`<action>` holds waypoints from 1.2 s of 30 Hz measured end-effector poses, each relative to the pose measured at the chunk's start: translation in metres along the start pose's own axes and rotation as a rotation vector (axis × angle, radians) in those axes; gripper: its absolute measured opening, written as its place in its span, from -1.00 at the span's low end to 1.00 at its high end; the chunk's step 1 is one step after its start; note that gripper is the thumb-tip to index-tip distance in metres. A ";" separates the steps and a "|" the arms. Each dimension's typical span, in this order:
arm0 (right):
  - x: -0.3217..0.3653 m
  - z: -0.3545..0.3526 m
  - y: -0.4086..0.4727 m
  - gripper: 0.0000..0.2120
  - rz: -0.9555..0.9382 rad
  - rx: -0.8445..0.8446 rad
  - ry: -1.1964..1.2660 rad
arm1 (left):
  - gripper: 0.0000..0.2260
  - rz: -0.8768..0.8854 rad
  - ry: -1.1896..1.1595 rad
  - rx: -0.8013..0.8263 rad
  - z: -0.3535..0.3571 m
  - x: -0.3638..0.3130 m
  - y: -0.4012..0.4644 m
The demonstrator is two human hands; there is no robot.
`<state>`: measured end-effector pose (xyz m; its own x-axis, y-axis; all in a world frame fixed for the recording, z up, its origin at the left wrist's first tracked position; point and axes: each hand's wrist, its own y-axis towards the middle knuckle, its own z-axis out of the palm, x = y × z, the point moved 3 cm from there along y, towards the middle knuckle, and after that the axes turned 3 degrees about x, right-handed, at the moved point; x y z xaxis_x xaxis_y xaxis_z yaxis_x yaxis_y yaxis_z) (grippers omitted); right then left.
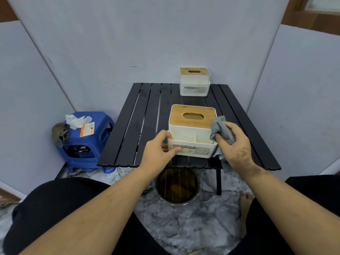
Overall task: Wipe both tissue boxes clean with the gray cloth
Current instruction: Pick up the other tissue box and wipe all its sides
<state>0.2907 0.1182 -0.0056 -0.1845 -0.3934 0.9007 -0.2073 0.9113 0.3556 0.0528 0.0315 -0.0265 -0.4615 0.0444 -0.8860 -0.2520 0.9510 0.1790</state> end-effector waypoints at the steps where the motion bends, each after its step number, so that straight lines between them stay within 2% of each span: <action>1: 0.001 0.002 0.000 -0.70 0.028 0.007 0.068 | -0.69 -0.002 0.004 -0.005 0.000 -0.001 0.000; 4: 0.004 0.004 0.000 -0.67 0.042 0.026 0.117 | -0.54 -0.016 0.021 -0.036 0.000 -0.005 -0.001; 6: 0.003 0.004 0.001 -0.67 0.047 0.036 0.126 | -0.51 -0.048 0.010 -0.060 0.000 -0.007 0.000; 12: 0.009 0.002 0.010 -0.68 0.071 0.065 0.100 | -0.56 -0.088 -0.004 -0.097 0.000 -0.010 0.002; 17: 0.032 -0.008 0.028 -0.73 0.073 0.074 0.086 | -0.59 -0.049 -0.082 -0.176 -0.014 -0.027 0.016; 23: 0.053 -0.019 0.049 -0.84 0.136 0.199 0.003 | -0.67 -0.005 -0.224 -0.173 -0.033 -0.047 0.045; 27: 0.057 -0.015 0.054 -0.86 0.191 0.280 0.003 | -0.77 -0.036 -0.252 -0.132 -0.040 -0.052 0.063; 30: 0.054 -0.015 0.058 -0.88 0.206 0.252 0.023 | -0.69 -0.052 -0.268 -0.050 -0.039 -0.046 0.076; 33: 0.048 -0.018 0.060 -0.87 0.243 0.249 0.034 | -0.52 -0.044 -0.276 0.043 -0.038 -0.039 0.083; 36: 0.043 -0.019 0.057 -0.87 0.277 0.279 0.041 | -0.41 -0.048 -0.297 0.037 -0.037 -0.035 0.088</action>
<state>0.2893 0.1556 0.0579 -0.2331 -0.1273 0.9641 -0.4091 0.9122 0.0215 0.0150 0.1026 0.0359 -0.1798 0.0817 -0.9803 -0.2342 0.9643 0.1233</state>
